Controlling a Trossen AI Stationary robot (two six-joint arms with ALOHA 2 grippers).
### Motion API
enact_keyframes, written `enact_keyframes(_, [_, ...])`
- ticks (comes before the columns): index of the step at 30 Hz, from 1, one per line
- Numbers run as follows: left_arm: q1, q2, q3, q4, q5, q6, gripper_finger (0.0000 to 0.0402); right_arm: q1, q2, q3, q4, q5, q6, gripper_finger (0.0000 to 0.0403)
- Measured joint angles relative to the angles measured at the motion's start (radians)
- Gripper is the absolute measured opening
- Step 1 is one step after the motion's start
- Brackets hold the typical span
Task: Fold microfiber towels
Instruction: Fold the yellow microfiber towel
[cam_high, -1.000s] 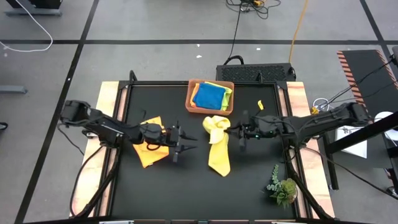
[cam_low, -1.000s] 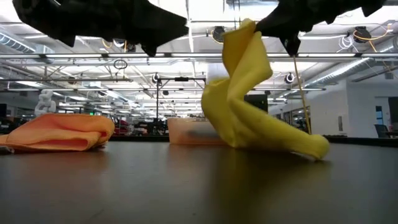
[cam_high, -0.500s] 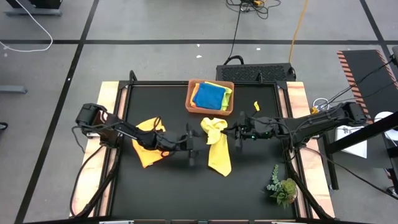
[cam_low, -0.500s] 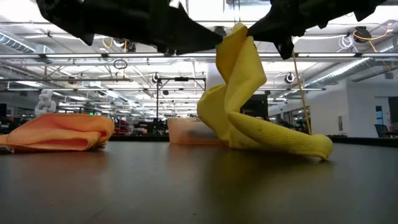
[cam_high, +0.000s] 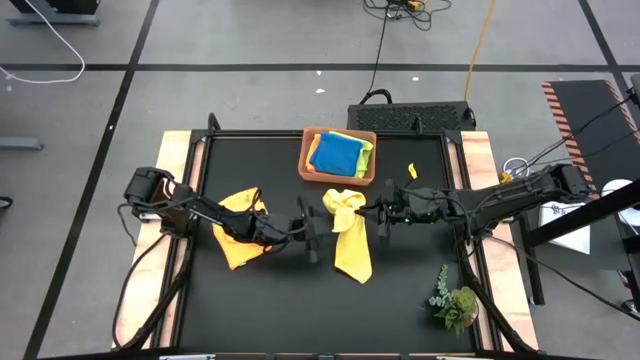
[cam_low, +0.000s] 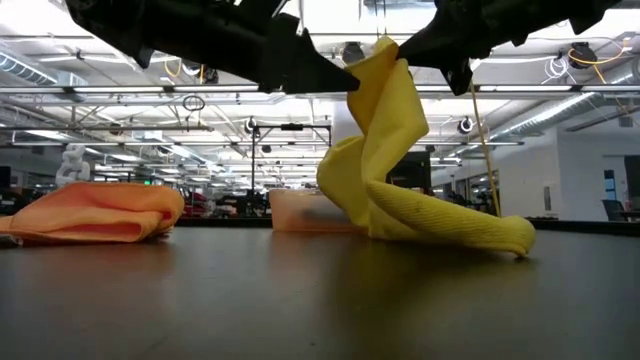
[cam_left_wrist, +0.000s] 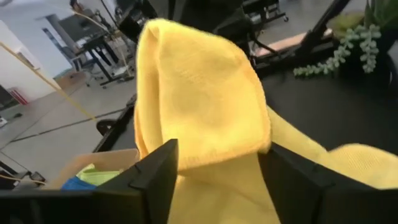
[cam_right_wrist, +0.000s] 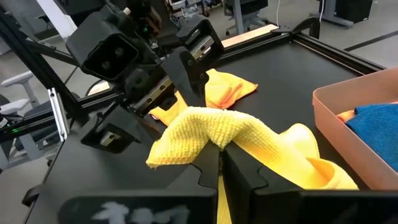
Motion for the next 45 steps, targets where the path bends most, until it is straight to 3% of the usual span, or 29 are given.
enact_keyframes(9, [0.009,0.0,0.0,0.005,0.042,-0.01,0.0138,0.0,0.0,0.0,0.0,0.0,-0.004,0.0])
enact_keyframes(21, [0.025,0.0,0.0,0.017,0.07,-0.013,0.0096,0.0,0.0,0.0,0.0,0.0,-0.019,0.0])
enact_keyframes(28, [0.044,0.0,0.0,0.018,0.163,-0.018,0.009,-0.019,0.0,0.0,0.0,0.0,-0.022,0.0])
enact_keyframes(45, [0.045,0.0,0.0,0.019,0.164,-0.032,0.0093,-0.027,0.0,0.0,0.0,0.0,-0.022,0.0])
